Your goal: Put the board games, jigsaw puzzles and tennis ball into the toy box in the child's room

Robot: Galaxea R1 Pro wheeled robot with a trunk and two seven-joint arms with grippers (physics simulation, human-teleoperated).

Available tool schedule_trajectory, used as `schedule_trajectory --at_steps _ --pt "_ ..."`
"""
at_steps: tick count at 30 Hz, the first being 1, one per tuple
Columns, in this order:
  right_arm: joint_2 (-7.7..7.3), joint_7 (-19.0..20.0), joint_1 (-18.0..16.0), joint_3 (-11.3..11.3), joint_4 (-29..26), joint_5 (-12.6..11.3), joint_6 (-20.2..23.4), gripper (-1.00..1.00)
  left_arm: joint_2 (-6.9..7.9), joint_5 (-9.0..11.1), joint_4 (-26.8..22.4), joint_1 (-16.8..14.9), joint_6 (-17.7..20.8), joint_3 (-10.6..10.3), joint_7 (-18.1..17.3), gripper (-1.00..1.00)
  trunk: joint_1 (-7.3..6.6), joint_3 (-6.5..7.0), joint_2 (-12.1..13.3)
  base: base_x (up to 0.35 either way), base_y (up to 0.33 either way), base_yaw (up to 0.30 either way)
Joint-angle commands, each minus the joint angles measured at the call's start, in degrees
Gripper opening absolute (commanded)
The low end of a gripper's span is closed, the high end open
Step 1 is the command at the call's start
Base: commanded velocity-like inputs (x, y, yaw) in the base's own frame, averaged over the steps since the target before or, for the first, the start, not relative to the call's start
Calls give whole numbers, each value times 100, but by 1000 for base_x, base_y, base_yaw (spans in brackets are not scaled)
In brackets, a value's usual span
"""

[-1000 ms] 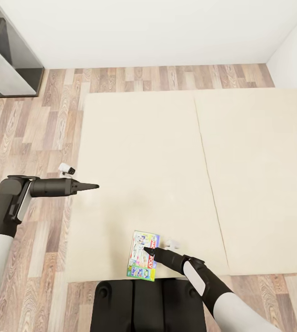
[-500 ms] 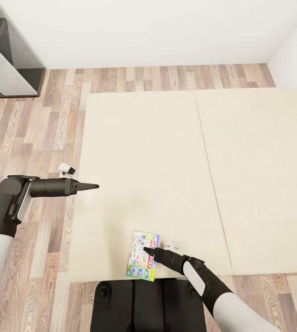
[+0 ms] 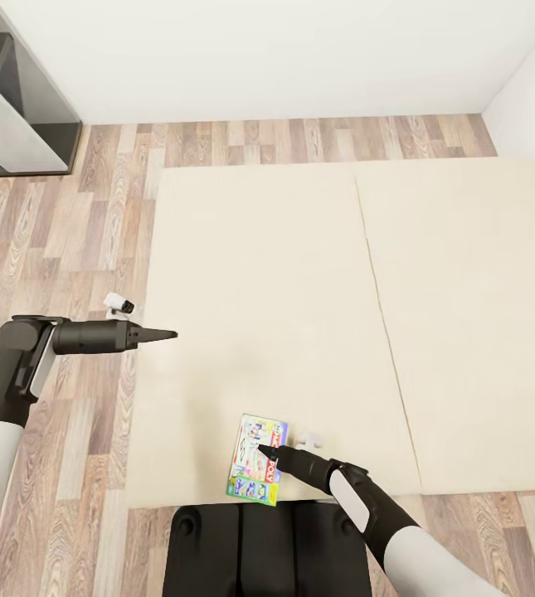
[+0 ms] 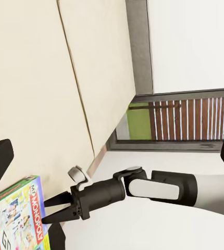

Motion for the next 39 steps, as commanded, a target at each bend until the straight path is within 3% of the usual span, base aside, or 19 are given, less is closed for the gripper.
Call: schedule_trajectory --at_steps 1,39 --pt "-1 -2 -2 10 -4 -45 28 100 3 -1 -1 -3 61 1 -20 100 3 -6 -9 0 32 0" --pt "-3 -2 -2 10 -3 -45 25 100 -1 -7 -1 -2 61 7 -21 100 3 -6 -9 -8 20 0"
